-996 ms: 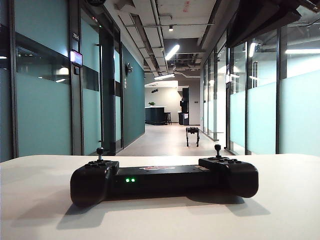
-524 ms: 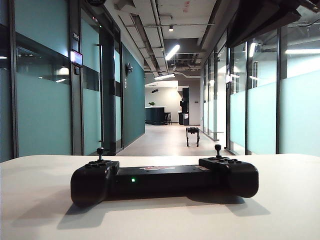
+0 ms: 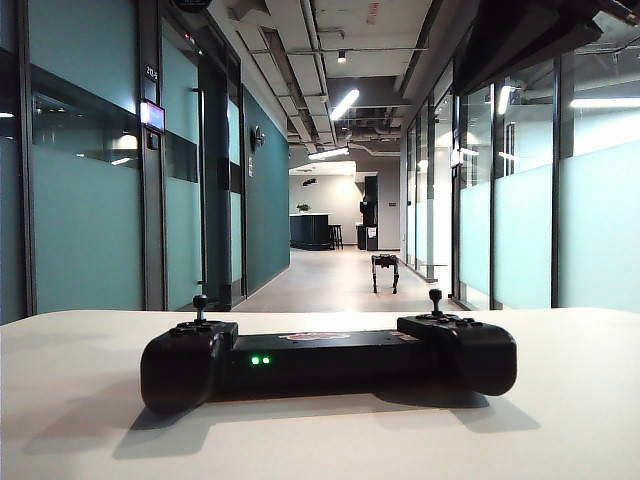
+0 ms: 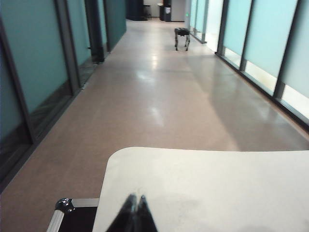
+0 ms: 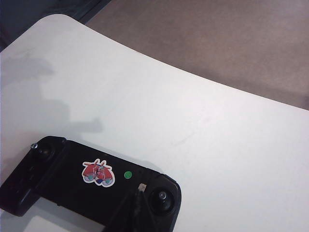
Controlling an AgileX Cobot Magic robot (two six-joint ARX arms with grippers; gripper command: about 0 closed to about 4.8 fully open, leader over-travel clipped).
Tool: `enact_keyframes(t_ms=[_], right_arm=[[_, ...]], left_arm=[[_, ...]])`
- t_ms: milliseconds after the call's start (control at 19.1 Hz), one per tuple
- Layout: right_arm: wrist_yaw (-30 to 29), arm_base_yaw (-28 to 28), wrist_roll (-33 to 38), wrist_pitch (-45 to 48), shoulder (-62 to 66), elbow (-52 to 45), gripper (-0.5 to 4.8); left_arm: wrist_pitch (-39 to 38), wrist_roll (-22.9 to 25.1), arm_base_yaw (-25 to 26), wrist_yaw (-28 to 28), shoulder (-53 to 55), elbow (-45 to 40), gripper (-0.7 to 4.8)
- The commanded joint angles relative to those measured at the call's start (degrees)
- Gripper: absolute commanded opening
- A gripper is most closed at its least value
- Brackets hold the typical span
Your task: Push the left joystick on the remote control sitting on the white table forward to make the robot dog walk in a straight line until it approaches the door.
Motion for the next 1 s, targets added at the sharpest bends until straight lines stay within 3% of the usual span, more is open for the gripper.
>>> enact_keyframes(t_ms=[52, 210, 629, 996], right_arm=[[-0.09, 0.04, -0.22, 1.01, -0.13, 0.31, -0.05], [-0.11, 0.04, -0.22, 1.03, -0.04, 0.31, -0.06], [-0.11, 0.04, -0.22, 1.01, -0.02, 0.31, -0.05], [-0.11, 0.04, -0.22, 1.03, -0.02, 0.31, -0.06]], left_arm=[[4.87, 0.28, -1.90, -1.27, 0.02, -2.32, -0.05], [4.22, 1.53, -3.87, -3.23, 0.02, -2.27, -0.05], [2.05, 1.73, -3.34, -3.61, 0.02, -2.27, -0.05], [2.08, -0.92, -3.37, -3.52, 0.02, -2.27, -0.05]])
